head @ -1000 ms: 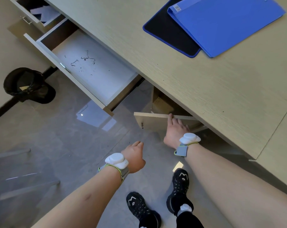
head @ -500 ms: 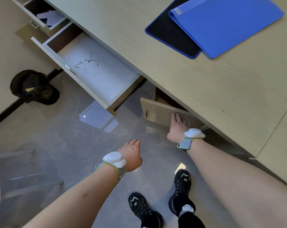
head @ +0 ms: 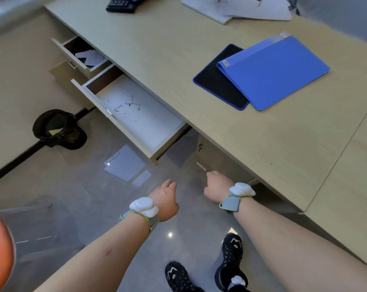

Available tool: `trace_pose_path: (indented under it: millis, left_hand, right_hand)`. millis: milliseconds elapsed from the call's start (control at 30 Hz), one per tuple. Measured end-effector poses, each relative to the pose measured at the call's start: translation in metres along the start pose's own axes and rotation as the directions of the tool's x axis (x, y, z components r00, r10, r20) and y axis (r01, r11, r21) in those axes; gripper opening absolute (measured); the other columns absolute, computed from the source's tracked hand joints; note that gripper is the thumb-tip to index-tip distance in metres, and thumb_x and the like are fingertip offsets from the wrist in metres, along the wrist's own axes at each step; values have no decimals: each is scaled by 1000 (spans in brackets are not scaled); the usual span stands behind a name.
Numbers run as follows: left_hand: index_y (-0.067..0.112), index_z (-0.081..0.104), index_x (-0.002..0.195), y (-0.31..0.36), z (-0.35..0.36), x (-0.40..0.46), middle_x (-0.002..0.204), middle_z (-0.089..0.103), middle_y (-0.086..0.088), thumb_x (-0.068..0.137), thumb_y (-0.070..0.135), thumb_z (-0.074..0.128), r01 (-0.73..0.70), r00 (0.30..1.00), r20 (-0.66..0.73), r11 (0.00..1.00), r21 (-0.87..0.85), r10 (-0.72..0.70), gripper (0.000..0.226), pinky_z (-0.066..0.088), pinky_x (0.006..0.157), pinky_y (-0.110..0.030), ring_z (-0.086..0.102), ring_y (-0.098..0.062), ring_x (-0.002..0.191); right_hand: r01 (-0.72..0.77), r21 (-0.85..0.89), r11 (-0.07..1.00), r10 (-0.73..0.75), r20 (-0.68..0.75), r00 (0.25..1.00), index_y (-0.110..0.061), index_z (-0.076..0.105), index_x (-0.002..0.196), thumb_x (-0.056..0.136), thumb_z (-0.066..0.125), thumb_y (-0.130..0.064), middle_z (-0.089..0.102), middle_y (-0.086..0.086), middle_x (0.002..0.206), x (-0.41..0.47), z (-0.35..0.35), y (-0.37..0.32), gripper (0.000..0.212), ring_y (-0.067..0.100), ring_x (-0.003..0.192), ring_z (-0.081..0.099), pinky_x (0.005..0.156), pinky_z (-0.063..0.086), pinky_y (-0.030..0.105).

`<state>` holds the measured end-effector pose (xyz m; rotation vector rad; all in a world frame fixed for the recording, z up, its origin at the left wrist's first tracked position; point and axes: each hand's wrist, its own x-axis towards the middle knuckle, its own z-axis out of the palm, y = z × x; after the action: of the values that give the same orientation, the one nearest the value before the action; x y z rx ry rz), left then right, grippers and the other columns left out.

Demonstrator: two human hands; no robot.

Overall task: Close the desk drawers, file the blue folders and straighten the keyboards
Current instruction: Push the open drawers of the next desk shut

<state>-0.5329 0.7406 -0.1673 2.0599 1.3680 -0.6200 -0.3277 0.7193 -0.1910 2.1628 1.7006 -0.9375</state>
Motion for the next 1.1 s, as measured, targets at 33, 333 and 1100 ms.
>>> trace_pose_path:
  millis: [33,333,1100]
  left_hand:
    - [11,41,138,-2,-3,-1,152,34,-2,90,21,52,0,1000,-8,1000,-6,0,50,54,87,-40,56,-30,117]
    - [13,44,138,-47,-84,-79,148,42,-2,89,23,52,41,989,-141,996,-81,-53,50,53,93,-42,57,-30,120]
    - [13,46,147,-162,-211,-36,134,61,-5,91,28,63,264,925,-112,828,-495,-362,61,50,99,-35,60,-26,120]
  right_hand:
    - [8,-6,1000,-8,0,1000,-11,52,122,88,49,-22,50,9,135,-4,-2,-5,36,33,116,55,90,48,38]
    - [129,-47,991,-133,-82,988,-14,48,105,89,45,-19,52,7,118,-65,-93,-107,17,30,98,56,78,45,35]
    - [330,-167,929,-331,22,943,-14,54,114,85,46,-11,54,9,123,25,-146,-244,30,34,110,57,85,47,41]
